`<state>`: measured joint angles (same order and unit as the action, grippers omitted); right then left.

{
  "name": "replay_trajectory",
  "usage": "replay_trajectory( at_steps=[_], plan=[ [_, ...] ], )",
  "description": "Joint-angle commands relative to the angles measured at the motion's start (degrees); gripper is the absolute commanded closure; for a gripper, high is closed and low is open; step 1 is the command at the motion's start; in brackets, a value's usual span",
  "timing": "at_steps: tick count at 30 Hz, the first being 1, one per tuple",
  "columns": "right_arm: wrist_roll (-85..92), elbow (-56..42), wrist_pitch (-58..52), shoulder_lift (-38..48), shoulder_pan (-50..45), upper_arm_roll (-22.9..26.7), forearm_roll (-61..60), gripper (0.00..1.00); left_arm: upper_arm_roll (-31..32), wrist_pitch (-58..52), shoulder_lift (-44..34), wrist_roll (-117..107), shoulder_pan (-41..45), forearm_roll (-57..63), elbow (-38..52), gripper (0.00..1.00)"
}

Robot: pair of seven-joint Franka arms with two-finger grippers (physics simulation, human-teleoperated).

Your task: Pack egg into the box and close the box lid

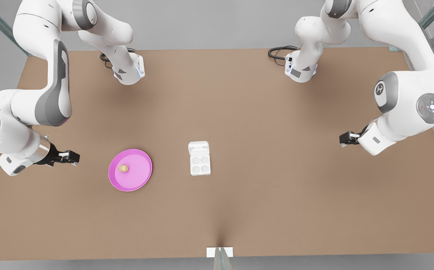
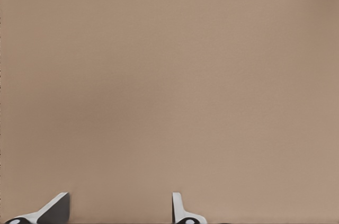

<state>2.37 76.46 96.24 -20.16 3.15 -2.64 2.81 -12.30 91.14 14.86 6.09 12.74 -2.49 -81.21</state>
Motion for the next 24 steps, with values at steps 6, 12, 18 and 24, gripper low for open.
replay_trajectory(
  at_steps=[6, 12, 18, 24],
  plan=[
    [28.5, 21.0, 15.2, 3.0, 1.4, -0.1, 1.4, 0.00, 0.1, -0.1, 0.0, 0.0, 0.0, 0.7, 0.0, 0.00],
    [59.2, 35.9, 33.7, 1.2, 1.6, -0.2, 5.3, 0.00, 0.5, -0.6, 0.0, -0.5, 0.0, 0.7, 0.0, 0.00],
    [55.4, 34.7, 35.9, -5.0, -2.1, -2.1, 3.8, 0.00, 0.9, -0.6, 0.1, -0.6, 0.0, 0.7, 0.0, 0.00],
    [54.6, 34.2, 37.3, -7.7, -5.0, -2.2, 3.8, 0.00, 0.9, -1.1, 0.1, -0.7, 0.1, 0.7, 0.1, 0.00]
  ],
)
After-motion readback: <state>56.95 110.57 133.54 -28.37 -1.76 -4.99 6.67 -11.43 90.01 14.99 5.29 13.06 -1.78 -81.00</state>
